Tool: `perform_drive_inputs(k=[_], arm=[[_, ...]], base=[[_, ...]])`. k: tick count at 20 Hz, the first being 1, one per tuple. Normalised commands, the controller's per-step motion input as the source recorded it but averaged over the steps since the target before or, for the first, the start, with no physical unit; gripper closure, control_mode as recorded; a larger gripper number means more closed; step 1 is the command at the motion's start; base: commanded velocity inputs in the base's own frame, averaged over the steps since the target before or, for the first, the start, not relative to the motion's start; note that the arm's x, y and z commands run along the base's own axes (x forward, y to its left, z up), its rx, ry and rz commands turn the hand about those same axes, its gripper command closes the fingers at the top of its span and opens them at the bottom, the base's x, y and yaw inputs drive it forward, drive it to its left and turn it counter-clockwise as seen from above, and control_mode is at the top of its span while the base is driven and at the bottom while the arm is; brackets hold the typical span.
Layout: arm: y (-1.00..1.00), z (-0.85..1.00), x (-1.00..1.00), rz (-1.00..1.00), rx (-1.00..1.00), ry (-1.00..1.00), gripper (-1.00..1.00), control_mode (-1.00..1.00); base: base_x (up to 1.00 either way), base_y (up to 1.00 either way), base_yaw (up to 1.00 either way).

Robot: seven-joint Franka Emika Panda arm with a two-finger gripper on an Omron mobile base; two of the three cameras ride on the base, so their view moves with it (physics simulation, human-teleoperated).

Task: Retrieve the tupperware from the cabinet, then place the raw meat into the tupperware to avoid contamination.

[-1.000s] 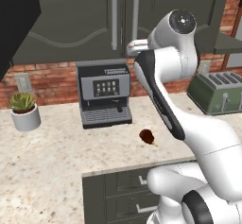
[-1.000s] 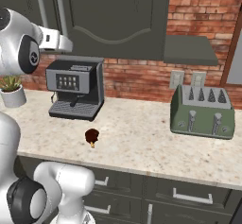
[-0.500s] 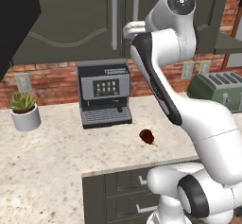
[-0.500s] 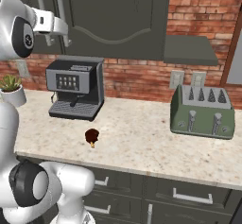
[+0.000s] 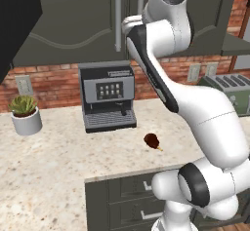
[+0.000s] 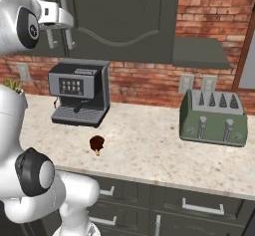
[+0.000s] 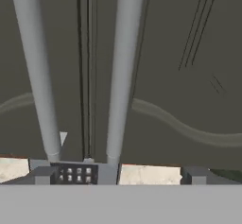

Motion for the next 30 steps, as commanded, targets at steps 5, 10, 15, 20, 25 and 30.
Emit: perform_drive_inputs(k=[5, 10, 15, 20, 25, 30], arm=[[0.0, 0.0, 0.52, 0.0, -0.08, 0.0, -1.0, -1.0], [0.0, 0.0, 0.43, 0.0, -0.05, 0.0, -1.0, -1.0], [0.0, 0.0, 0.45, 0.0, -0.01, 0.0, -1.0, -1.0], [0.0, 0.0, 0.39, 0.0, -0.01, 0.0, -1.0, -1.0], [0.0, 0.0, 0.27, 0.0, -0.01, 0.0, -1.0, -1.0], [0.01, 0.0, 0.19, 0.0, -0.01, 0.0, -1.0, -1.0]], base=[[0.0, 0.0, 0.0], [0.0, 0.0, 0.0], [0.0, 0.0, 0.0], [0.0, 0.0, 0.0], [0.0, 0.0, 0.0], [0.0, 0.0, 0.0]])
